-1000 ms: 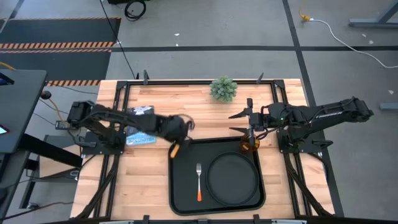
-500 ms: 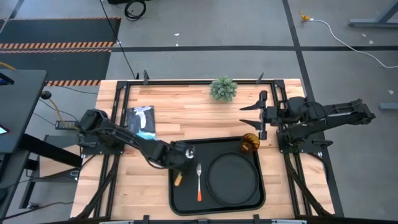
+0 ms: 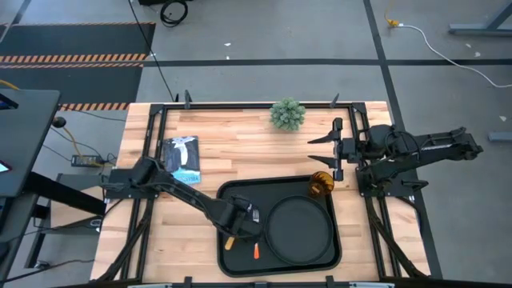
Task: Pick and place plate/cup/fork/spoon on tray
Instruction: Put the yellow spoon on the black serving tray to the left of the orange fork
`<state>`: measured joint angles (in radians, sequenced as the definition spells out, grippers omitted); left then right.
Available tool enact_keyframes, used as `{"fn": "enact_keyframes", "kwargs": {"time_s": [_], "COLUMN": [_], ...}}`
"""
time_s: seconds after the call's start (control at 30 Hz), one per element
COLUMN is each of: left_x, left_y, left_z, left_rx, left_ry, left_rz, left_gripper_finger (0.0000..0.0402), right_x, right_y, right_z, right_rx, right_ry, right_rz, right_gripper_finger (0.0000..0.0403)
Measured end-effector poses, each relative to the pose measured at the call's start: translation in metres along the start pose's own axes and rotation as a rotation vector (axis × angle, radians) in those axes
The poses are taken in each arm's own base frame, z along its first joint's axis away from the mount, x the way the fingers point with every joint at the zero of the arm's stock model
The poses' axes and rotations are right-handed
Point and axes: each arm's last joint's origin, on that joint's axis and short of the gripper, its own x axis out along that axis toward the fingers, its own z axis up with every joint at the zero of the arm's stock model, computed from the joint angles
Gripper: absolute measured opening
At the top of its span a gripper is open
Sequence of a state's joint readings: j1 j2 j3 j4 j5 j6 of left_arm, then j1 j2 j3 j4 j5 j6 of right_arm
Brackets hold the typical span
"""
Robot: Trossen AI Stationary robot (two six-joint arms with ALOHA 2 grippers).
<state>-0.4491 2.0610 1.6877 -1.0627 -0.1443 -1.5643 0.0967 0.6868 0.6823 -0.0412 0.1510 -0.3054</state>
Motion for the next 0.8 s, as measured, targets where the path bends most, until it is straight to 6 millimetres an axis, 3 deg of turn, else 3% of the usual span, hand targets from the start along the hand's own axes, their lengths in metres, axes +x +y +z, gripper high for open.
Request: {"fn": "enact_keyframes", "kwargs": {"time_s": [0.8], "left_x": [0.018], "left_y": [-0.004], "left_z": [-0.027], "left_rx": [-0.363], "left_ry": [-0.007], "left_rz": [0.027], "left_gripper_finger": [0.0060], "right_x": [0.006], "right_y": [0.004], "right_z": [-0.006], "right_rx": [0.060], "right_ry": [0.050], "right_rz": [0.054], "right_gripper_finger": [0.0196]}}
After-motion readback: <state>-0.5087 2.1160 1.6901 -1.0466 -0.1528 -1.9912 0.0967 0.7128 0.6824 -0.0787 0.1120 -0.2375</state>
